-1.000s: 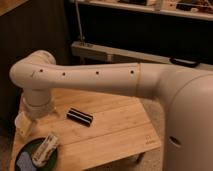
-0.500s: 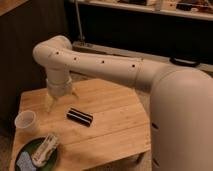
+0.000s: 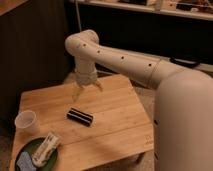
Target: Move the arm in a circular motion
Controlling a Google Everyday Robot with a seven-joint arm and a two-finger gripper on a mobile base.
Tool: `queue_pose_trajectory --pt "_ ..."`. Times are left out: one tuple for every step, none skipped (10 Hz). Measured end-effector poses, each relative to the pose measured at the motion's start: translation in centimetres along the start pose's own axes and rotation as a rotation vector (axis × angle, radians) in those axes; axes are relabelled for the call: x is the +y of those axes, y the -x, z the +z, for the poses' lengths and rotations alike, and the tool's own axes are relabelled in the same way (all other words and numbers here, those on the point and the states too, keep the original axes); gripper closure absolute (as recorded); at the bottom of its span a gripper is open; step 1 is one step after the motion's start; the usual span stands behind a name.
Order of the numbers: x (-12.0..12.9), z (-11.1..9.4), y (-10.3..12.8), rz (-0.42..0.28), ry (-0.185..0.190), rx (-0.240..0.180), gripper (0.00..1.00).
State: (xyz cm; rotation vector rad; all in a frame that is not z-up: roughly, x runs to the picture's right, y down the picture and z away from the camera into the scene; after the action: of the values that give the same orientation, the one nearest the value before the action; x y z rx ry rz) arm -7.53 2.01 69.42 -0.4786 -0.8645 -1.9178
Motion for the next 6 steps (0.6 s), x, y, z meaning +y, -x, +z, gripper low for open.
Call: queue_pose_trajectory --pt "1.9 0.3 0.5 0.039 0.01 -0.012 0.2" --pt "2.8 0.4 0.9 0.063 0.015 -0.019 0.2" --pt "3.5 0.5 1.3 0.083 0.018 -0.023 0.2" --pt "4.5 0.7 1.8 0.111 0.02 -0.027 0.2" --pt "5.5 0.9 2.5 0.138 0.023 -0.033 0.2" --pt "6.3 1.0 3.2 0.16 0.025 -0.037 0.2"
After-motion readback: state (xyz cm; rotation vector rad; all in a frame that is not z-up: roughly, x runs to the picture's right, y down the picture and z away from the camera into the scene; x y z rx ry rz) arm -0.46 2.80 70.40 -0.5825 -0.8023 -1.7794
